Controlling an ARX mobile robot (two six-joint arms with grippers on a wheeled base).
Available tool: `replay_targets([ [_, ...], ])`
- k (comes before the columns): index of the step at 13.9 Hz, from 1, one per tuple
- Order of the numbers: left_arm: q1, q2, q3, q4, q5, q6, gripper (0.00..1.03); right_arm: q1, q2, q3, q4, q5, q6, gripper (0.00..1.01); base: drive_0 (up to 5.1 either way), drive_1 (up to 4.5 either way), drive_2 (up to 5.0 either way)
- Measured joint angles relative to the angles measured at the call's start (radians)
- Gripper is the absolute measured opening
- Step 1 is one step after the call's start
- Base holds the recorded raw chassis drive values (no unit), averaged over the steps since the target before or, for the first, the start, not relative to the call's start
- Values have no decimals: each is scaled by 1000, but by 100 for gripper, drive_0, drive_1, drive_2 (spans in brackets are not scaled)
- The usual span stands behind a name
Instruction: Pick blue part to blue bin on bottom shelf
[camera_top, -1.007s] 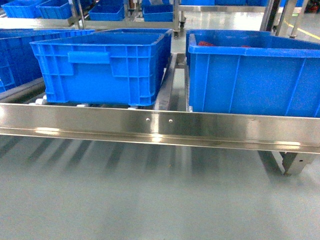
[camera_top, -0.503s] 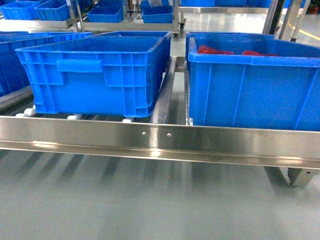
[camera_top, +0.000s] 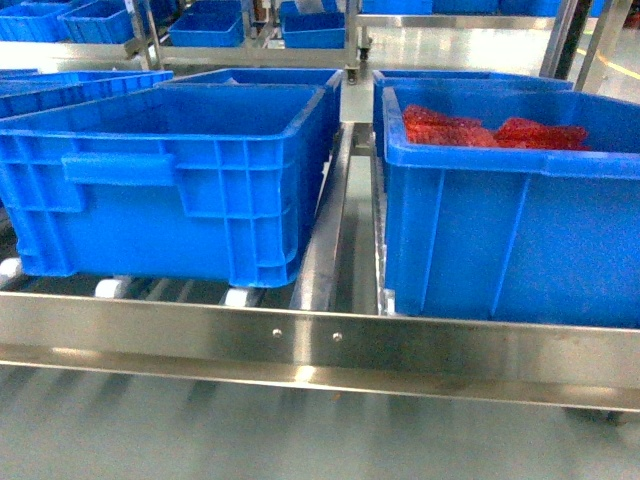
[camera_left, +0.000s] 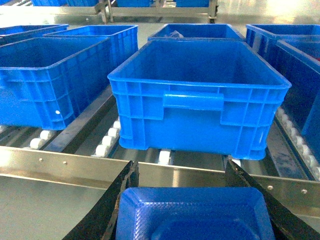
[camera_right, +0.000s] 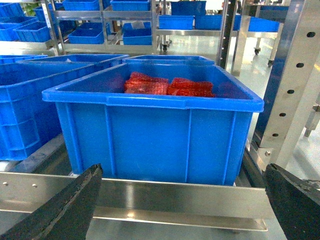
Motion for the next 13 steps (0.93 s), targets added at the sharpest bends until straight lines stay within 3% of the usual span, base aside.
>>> replay_targets([
  [12, 0, 2, 0, 0, 1, 0, 43, 0, 0, 0, 1, 0, 0, 98, 1, 406, -403],
  [13, 0, 2, 0, 0, 1, 0, 43, 0, 0, 0, 3, 1, 0, 98, 0, 0, 0],
])
